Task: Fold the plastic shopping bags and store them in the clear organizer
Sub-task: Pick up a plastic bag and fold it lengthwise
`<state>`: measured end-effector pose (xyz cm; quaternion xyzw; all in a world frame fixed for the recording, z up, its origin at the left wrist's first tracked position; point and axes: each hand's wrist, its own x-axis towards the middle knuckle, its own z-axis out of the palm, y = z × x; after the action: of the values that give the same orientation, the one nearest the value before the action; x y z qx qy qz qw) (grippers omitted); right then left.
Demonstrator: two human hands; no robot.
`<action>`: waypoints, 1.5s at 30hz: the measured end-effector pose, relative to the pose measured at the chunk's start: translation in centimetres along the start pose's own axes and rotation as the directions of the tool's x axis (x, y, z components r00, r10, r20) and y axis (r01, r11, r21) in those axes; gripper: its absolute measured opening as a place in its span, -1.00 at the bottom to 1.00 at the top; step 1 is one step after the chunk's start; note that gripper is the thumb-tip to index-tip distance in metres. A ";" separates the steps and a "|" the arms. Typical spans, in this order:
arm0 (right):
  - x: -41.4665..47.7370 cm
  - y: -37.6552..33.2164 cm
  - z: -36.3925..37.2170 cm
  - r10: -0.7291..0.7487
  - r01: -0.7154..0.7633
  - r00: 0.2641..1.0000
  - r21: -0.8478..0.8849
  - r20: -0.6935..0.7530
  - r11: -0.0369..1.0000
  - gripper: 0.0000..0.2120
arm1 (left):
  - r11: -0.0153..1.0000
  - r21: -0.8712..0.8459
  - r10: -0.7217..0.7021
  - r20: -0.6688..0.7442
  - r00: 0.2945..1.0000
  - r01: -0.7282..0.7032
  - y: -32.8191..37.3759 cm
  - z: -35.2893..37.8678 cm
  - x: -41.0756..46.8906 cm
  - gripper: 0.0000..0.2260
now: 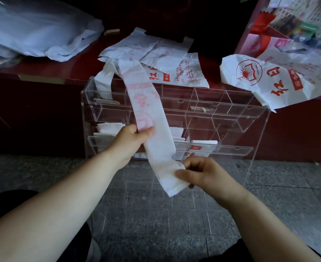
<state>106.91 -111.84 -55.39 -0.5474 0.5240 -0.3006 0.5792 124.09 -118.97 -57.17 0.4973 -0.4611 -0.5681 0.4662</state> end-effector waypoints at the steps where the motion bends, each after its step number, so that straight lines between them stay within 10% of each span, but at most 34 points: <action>1: 0.3 0.0 0.1 -0.021 0.023 0.999 0.024 -0.045 0.999 -0.72 | 1.000 -0.005 -0.014 0.035 0.999 0.014 0.0 0.1 -0.2 -0.86; 15: 2.5 -0.7 1.3 -0.011 0.082 0.979 0.341 -0.205 0.937 -0.78 | 0.990 0.138 -0.050 0.277 0.959 0.012 -0.7 0.8 -1.7 -0.83; 26: 3.1 -1.5 1.9 0.017 0.043 0.955 0.195 -0.296 0.980 -0.73 | 0.926 -0.135 -0.225 0.555 0.801 0.353 0.6 -0.2 -3.1 -0.75; 33: 3.0 -1.3 1.9 -0.094 0.126 0.966 0.120 -0.243 0.985 -0.78 | 0.968 0.054 -0.249 0.333 0.909 0.245 -0.3 0.4 -3.7 -0.87; 45: 3.3 -0.8 1.8 -0.196 0.236 0.953 0.163 -0.232 0.958 -0.69 | 0.939 0.260 -0.326 0.477 0.816 0.224 -0.5 0.1 -5.0 -0.89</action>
<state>109.68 -114.47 -55.86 -0.5089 0.4889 -0.4675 0.5323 124.33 -113.98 -56.94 0.4320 -0.5439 -0.6942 0.1889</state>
